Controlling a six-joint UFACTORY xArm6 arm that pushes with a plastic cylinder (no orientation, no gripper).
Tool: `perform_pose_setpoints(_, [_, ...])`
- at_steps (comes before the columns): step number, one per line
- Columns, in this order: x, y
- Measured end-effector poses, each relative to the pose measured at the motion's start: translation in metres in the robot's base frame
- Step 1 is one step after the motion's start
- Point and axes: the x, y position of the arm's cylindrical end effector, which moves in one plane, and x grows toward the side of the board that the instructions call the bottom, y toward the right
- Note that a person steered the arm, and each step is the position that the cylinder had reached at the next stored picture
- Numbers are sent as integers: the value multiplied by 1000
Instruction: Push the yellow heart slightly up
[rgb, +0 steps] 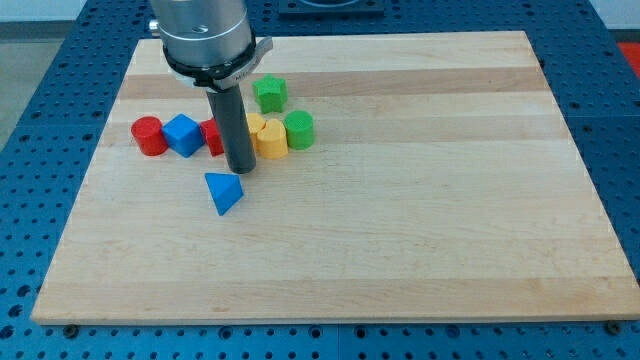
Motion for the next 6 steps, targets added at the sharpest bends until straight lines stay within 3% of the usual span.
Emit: perform_pose_setpoints(6, [-13,21])
